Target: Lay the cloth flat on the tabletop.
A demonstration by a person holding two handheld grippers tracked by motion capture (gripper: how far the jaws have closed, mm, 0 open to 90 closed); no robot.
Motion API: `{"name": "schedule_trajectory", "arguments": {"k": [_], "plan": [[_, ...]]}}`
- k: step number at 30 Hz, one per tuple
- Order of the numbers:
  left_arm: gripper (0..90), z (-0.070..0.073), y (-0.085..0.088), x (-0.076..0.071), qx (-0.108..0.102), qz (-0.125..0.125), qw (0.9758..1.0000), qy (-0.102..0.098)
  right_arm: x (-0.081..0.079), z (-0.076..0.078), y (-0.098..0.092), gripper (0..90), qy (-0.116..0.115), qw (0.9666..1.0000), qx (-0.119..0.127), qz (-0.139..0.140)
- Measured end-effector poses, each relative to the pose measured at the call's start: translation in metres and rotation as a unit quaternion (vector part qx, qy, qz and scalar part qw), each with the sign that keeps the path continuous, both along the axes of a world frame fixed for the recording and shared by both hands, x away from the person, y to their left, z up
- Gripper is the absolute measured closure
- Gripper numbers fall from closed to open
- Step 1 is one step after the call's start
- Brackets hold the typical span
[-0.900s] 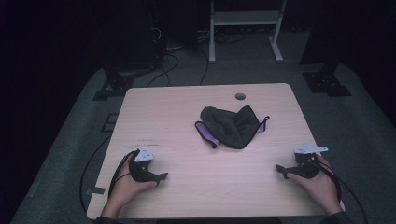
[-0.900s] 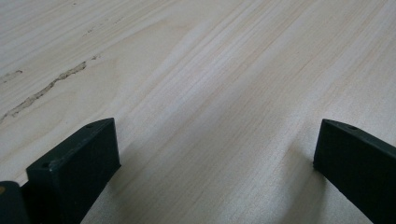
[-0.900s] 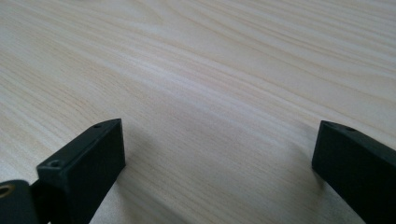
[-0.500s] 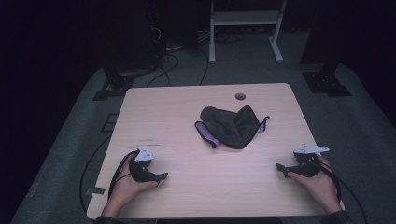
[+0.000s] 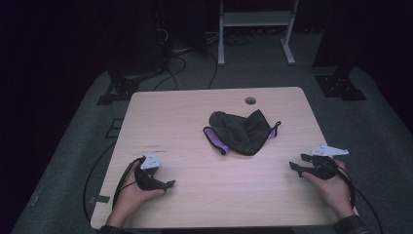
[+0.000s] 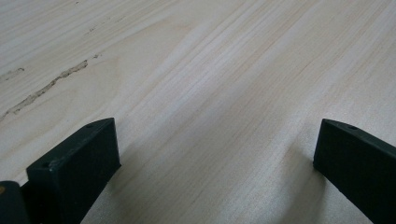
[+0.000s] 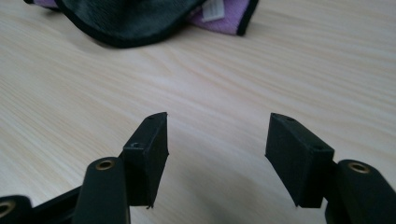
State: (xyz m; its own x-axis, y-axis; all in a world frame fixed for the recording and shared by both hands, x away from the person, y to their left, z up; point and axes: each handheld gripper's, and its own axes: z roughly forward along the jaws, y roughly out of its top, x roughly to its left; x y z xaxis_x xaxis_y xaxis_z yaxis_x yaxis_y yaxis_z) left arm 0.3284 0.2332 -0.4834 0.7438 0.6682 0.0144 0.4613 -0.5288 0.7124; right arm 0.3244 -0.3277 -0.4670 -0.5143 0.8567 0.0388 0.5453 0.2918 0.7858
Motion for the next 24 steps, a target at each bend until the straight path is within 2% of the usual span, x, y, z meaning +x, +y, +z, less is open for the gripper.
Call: {"name": "schedule_trajectory", "arguments": {"k": [4, 11, 12, 14, 15, 21, 24], "plan": [[0.0, 0.0, 0.001, -0.002, 0.001, 0.004, 1.0, 0.0, 0.007, 0.006, 0.011, 38.3, -0.006, 0.9997, 0.014, 0.017], [0.0, 0.0, 0.002, -0.003, 0.0, 0.006, 1.0, 0.0, 0.021, 0.017, 0.036, 38.4, -0.019, 0.9983, 0.022, 0.051], [0.0, 0.0, 0.002, -0.003, 0.0, 0.006, 1.0, 0.001, 0.025, 0.021, 0.045, 38.3, -0.021, 0.9975, 0.028, 0.062], [0.0, 0.0, 0.002, -0.003, 0.0, 0.006, 1.0, 0.001, 0.028, 0.023, 0.049, 38.3, -0.025, 0.9969, 0.033, 0.067], [0.0, 0.0, 0.002, -0.003, 0.0, 0.005, 1.0, 0.001, 0.034, 0.026, 0.059, 38.2, -0.026, 0.9962, 0.034, 0.076], [0.0, 0.0, 0.002, -0.003, -0.001, 0.006, 1.0, -0.001, 0.051, 0.03, 0.082, 38.1, -0.026, 0.994, 0.04, 0.099], [0.0, 0.0, 0.002, -0.003, -0.001, 0.006, 1.0, 0.0, 0.055, 0.03, 0.088, 38.1, -0.027, 0.9932, 0.049, 0.102]]}}
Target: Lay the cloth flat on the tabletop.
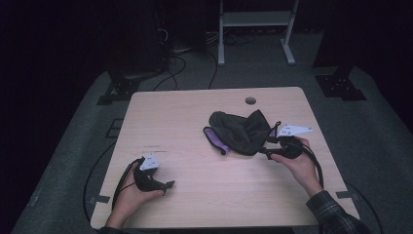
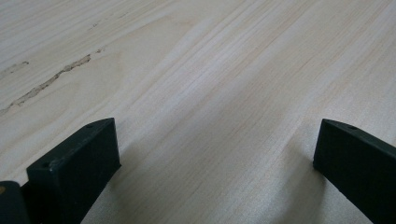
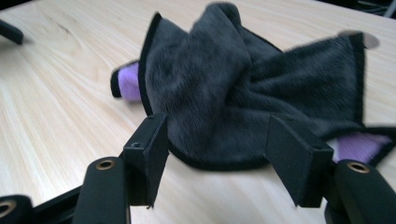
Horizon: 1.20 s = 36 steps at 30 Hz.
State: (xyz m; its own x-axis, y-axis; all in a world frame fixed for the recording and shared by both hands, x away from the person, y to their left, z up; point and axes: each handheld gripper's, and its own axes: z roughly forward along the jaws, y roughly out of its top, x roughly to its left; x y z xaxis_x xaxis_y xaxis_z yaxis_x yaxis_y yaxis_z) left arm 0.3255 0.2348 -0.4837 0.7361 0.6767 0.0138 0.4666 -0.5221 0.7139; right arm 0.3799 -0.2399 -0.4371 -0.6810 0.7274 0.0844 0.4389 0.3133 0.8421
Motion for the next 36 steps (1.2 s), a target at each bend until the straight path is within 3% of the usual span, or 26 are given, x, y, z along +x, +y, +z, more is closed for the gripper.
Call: {"name": "schedule_trajectory", "arguments": {"k": [16, 27, 30, 31, 32, 36], "plan": [[0.0, 0.0, 0.0, 0.001, 0.0, 0.0, 1.0, 0.0, 0.033, 0.003, 0.039, 34.5, 0.01, 0.9998, 0.0, 0.017], [0.0, 0.0, 0.0, 0.001, 0.0, 0.0, 1.0, 0.0, 0.069, -0.004, 0.067, 36.9, 0.021, 0.9996, 0.004, 0.018], [0.0, 0.0, 0.0, 0.001, 0.0, 0.0, 1.0, 0.0, 0.077, -0.008, 0.072, 43.6, 0.022, 0.9996, 0.005, 0.017], [0.0, 0.0, 0.0, 0.001, 0.0, 0.0, 1.0, 0.0, 0.081, -0.01, 0.074, 54.3, 0.028, 0.9994, 0.006, 0.018], [0.0, 0.0, 0.0, 0.001, 0.0, 0.0, 1.0, 0.0, 0.081, -0.01, 0.074, 54.3, 0.028, 0.9994, 0.006, 0.018], [0.0, 0.0, 0.0, 0.001, 0.0, 0.0, 1.0, 0.0, 0.082, -0.01, 0.073, 73.3, 0.025, 0.9995, 0.009, 0.016]]}}
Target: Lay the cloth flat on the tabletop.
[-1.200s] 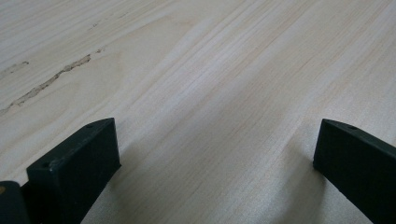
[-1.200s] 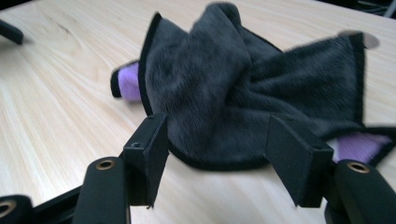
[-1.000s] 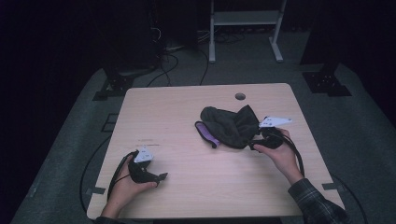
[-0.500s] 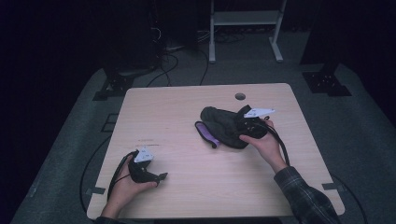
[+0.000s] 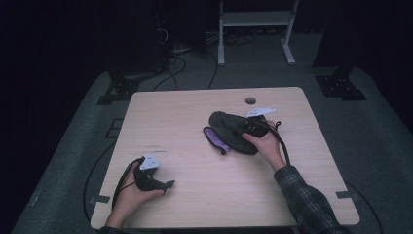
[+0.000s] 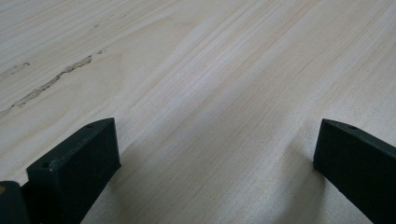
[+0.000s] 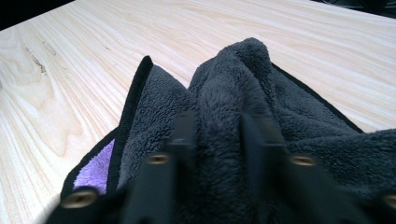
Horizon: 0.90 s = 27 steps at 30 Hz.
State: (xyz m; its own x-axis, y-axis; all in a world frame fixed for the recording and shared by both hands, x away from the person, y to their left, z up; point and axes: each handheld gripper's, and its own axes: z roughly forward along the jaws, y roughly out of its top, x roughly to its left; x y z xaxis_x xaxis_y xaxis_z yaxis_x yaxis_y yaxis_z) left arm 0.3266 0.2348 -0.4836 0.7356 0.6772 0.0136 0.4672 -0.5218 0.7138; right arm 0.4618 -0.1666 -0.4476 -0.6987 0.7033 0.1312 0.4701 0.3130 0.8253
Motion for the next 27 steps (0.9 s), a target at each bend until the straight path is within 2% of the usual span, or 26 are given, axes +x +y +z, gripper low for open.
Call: {"name": "schedule_trajectory", "arguments": {"k": [1, 3, 6, 15, 19, 24, 25, 26, 27], "plan": [[0.0, 0.0, 0.0, 0.0, 0.0, 0.0, 1.0, 0.0, -0.002, 0.003, -0.002, 79.0, -0.001, 1.0, 0.0, 0.004], [0.0, 0.0, 0.0, 0.0, 0.0, 0.0, 1.0, 0.0, -0.005, 0.007, -0.005, 81.2, 0.003, 0.9999, 0.007, 0.008], [0.0, 0.0, 0.0, 0.0, 0.0, 0.001, 1.0, 0.0, -0.008, 0.011, -0.008, 81.9, 0.003, 0.9998, 0.013, 0.013], [0.0, 0.0, 0.0, 0.0, 0.001, 0.001, 1.0, 0.0, -0.04, 0.045, -0.013, 82.6, -0.021, 0.997, 0.047, 0.058], [0.0, 0.0, 0.0, 0.0, -0.001, 0.003, 1.0, -0.001, -0.056, 0.057, -0.009, 82.7, -0.029, 0.9942, 0.058, 0.086], [0.0, 0.0, 0.0, -0.001, -0.002, 0.003, 1.0, 0.001, -0.079, 0.067, -0.001, 82.7, -0.038, 0.9883, 0.066, 0.132], [0.0, 0.0, 0.0, -0.001, -0.002, 0.003, 1.0, 0.001, -0.079, 0.067, -0.001, 82.7, -0.038, 0.9883, 0.066, 0.132], [0.0, 0.0, 0.0, -0.001, -0.002, 0.003, 1.0, 0.001, -0.088, 0.069, 0.001, 82.7, -0.037, 0.9855, 0.073, 0.149], [0.0, 0.0, 0.0, -0.001, -0.001, 0.003, 1.0, 0.0, -0.092, 0.07, 0.002, 82.7, -0.036, 0.984, 0.075, 0.157]]}}
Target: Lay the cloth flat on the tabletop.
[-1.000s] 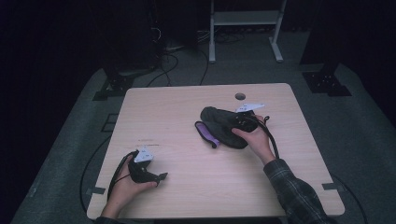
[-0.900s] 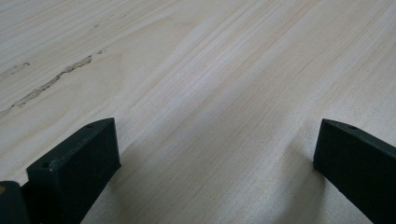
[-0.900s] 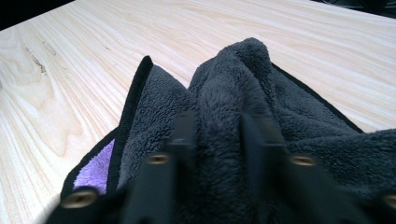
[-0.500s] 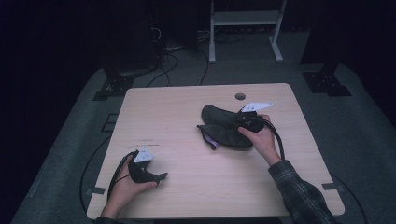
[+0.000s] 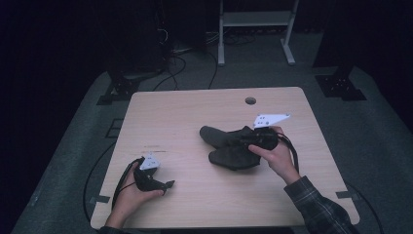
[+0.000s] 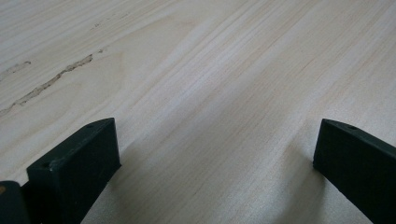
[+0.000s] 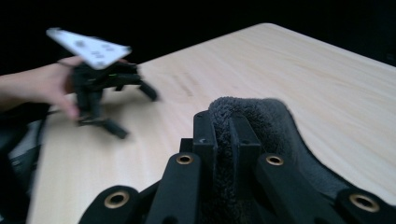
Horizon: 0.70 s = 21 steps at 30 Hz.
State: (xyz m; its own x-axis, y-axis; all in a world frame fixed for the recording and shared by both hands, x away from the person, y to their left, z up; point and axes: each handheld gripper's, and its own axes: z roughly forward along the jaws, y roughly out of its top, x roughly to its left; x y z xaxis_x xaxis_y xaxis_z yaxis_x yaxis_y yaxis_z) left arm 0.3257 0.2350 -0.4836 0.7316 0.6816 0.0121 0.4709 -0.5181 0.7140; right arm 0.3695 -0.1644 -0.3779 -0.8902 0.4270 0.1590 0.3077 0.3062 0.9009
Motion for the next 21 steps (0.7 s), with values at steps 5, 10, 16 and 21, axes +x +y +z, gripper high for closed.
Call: {"name": "schedule_trajectory", "arguments": {"k": [5, 10, 16, 21], "plan": [[0.0, 0.0, 0.001, 0.0, 0.002, -0.002, 1.0, 0.0, -0.024, -0.005, 0.0, 82.6, 0.0, 0.9992, -0.008, 0.038], [0.0, 0.0, 0.001, -0.001, 0.002, -0.002, 1.0, -0.001, -0.045, -0.022, -0.011, 82.5, 0.013, 0.9983, -0.03, 0.048], [0.0, 0.0, 0.001, -0.001, 0.003, -0.002, 1.0, 0.0, -0.062, -0.044, -0.024, 81.6, 0.036, 0.996, -0.068, 0.046], [0.0, 0.0, 0.001, -0.001, 0.003, -0.001, 1.0, 0.0, -0.066, -0.051, -0.033, 65.5, 0.043, 0.9956, -0.073, 0.041]]}}
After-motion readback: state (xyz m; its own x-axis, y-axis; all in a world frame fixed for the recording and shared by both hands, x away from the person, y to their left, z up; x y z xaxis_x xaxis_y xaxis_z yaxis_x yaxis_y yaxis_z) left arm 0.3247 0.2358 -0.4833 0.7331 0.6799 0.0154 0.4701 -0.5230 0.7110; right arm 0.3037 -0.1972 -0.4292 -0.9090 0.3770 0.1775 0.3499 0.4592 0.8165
